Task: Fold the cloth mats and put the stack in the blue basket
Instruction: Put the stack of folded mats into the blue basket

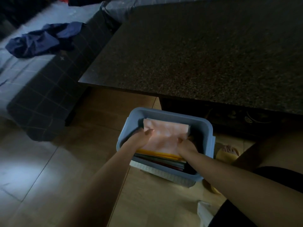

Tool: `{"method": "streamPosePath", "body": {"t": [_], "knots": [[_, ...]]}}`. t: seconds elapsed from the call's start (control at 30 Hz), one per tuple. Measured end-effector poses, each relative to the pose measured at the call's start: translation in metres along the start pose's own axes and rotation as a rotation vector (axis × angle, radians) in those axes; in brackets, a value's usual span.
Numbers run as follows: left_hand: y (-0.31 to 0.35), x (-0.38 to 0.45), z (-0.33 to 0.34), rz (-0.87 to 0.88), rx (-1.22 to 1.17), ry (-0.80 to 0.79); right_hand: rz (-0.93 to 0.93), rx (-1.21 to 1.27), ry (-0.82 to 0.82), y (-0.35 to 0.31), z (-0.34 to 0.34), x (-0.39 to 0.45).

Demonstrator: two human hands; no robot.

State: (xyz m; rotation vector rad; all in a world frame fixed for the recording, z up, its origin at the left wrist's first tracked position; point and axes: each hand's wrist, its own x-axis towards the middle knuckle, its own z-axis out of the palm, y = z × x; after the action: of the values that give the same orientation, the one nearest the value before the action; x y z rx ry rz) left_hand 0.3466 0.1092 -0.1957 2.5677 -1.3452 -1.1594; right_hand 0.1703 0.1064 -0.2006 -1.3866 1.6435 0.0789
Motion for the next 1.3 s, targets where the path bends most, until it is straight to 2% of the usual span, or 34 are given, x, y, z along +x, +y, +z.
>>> {"method": "streamPosePath", "body": {"t": [0.1, 0.27, 0.37, 0.4, 0.5, 0.57, 0.67, 0.77, 0.9, 1.07, 1.3], "knots": [[0.001, -0.008, -0.003, 0.133, 0.017, 0.148, 0.008, 0.225, 0.155, 0.0, 0.001, -0.009], [0.0, -0.016, 0.0, 0.334, 0.12, 0.34, -0.096, 0.381, 0.185, 0.002, -0.005, -0.029], [-0.001, -0.017, 0.003, 0.45, 0.299, 0.483, -0.19, 0.296, 0.283, 0.002, -0.007, -0.039], [-0.001, -0.017, 0.002, 0.493, 0.346, 0.487, -0.232, 0.253, 0.331, 0.003, -0.007, -0.041], [0.001, -0.016, -0.001, 0.626, 0.405, 0.32, -0.344, 0.116, 0.399, 0.006, -0.007, -0.04], [0.0, -0.015, -0.003, 0.674, 0.386, 0.172, -0.366, -0.088, 0.395, 0.006, -0.008, -0.037], [-0.001, -0.014, -0.005, 0.658, 0.499, 0.061, -0.407, -0.38, 0.475, 0.005, -0.012, -0.037], [0.0, -0.013, -0.008, 0.633, 0.583, -0.003, -0.492, -0.466, 0.406, 0.003, -0.013, -0.031], [0.001, -0.007, -0.004, 0.641, 0.625, -0.045, -0.502, -0.412, 0.223, 0.004, -0.01, -0.017], [-0.008, 0.012, 0.012, 0.614, 0.646, -0.098, -0.394, -0.256, 0.087, 0.005, 0.006, -0.003], [-0.003, 0.007, 0.014, 0.581, 0.649, -0.21, -0.194, -0.343, 0.02, 0.005, 0.019, 0.011]]}}
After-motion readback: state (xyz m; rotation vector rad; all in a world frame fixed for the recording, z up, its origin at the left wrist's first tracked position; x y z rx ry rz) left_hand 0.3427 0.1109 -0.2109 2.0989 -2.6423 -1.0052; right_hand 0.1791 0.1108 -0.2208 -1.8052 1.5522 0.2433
